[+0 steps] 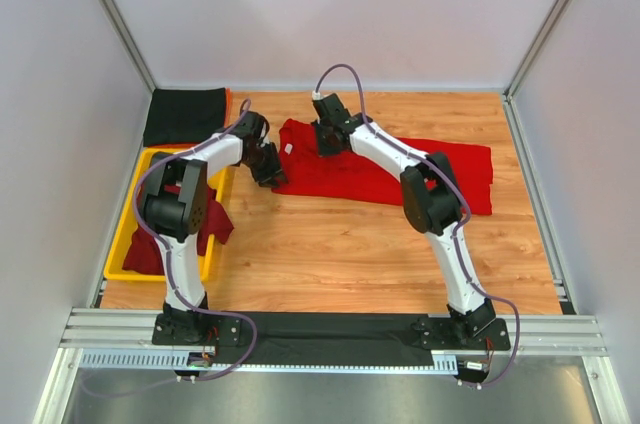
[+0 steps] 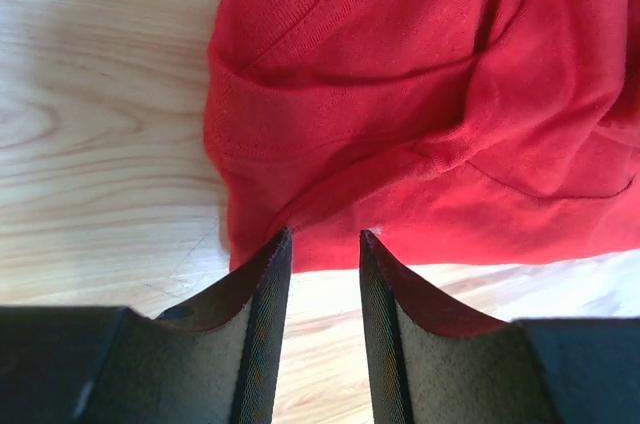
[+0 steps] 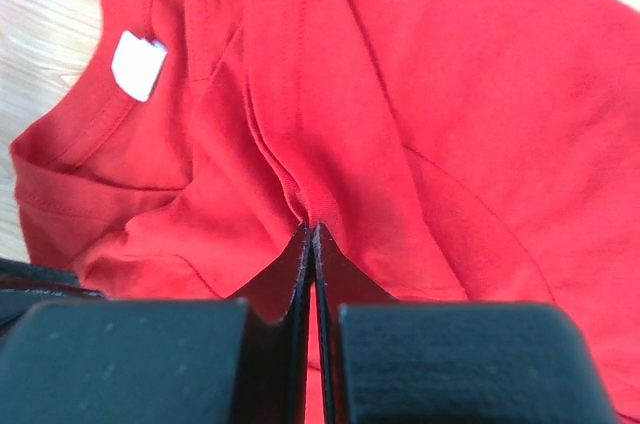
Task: Fold and stack the t-shirts
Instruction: Fold the tshirt
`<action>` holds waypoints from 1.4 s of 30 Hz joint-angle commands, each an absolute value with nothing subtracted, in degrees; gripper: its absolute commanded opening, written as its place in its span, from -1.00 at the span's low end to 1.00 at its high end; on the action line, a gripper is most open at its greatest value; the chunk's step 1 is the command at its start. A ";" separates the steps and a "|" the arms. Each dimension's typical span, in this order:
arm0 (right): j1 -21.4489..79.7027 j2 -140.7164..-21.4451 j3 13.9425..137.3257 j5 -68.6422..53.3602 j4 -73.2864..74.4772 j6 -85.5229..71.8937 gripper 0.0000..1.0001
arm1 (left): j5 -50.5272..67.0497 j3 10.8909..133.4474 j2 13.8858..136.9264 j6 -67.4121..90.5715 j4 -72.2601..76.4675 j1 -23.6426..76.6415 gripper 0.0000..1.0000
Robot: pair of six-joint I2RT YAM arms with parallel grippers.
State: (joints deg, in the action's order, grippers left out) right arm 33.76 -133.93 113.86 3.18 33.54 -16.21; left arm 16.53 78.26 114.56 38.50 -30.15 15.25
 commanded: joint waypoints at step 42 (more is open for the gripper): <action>21.45 -130.18 118.84 4.30 40.77 -17.40 -0.45 | 11.49 89.29 110.22 36.75 -43.43 15.21 -0.04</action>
State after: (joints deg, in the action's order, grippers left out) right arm 21.80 -134.74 117.82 3.03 36.64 -17.17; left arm 10.02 86.17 115.33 38.41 -42.85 15.33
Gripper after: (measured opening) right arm 0.264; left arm 0.467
